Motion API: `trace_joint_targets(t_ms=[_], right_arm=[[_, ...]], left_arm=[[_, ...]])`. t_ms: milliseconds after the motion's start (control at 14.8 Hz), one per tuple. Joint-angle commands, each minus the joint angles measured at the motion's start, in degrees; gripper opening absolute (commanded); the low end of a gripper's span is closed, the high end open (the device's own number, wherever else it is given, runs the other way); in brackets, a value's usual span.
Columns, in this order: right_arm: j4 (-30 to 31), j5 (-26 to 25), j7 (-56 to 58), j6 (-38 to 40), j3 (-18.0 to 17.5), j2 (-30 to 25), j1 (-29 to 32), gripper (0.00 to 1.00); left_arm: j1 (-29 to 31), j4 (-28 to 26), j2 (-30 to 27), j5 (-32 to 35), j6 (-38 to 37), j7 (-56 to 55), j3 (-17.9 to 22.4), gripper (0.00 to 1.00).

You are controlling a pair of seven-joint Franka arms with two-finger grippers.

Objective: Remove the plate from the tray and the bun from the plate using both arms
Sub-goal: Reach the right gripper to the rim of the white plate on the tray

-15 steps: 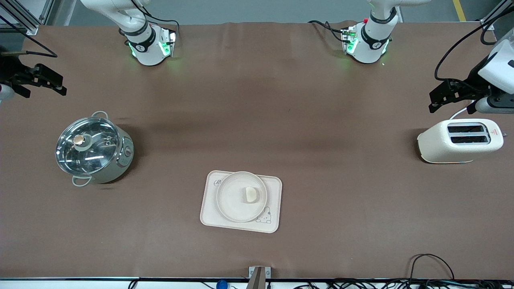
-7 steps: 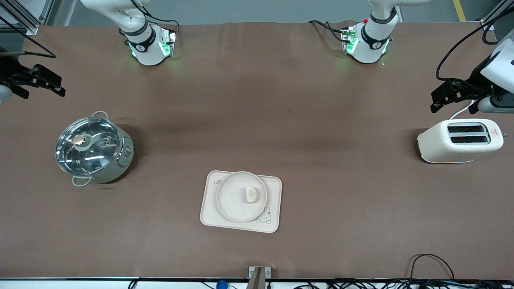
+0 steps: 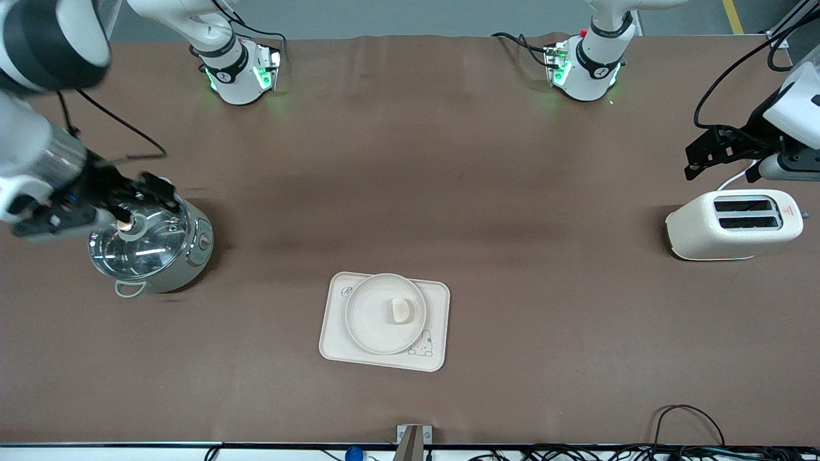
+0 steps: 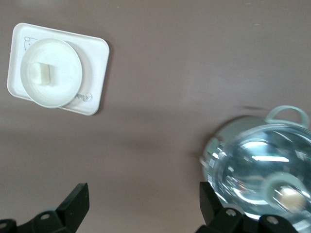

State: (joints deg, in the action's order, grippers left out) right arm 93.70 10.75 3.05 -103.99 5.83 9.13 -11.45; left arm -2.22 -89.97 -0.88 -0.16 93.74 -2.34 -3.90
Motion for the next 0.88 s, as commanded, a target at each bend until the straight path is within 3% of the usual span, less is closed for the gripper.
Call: trace_joint_targets(t_ms=[0, 270, 472, 810], right_arm=[[-2.02, 2.42, -2.09, -3.31, 0.32, 6.22, -2.34, 1.0], [-3.26, 13.31, -7.17, -9.19, 0.32, 15.9, -5.34, 1.0], [-4.48, 15.43, -8.15, -18.59, 0.15, 23.45, -9.64, 1.0], [-9.23, 20.62, -13.86, -27.47, -0.21, 33.65, -15.09, 1.0]], left_arm=[[-0.15, 1.03, 0.53, -0.81, -1.1, 0.06, -0.06, 1.0], [-0.24, 1.12, 0.53, -0.81, -1.1, 0.15, -0.06, 1.0], [-0.15, 1.03, 0.53, -0.81, -1.19, 0.15, -0.15, 1.0], [-0.15, 1.03, 0.53, -0.81, -1.19, 0.15, -0.15, 1.0]])
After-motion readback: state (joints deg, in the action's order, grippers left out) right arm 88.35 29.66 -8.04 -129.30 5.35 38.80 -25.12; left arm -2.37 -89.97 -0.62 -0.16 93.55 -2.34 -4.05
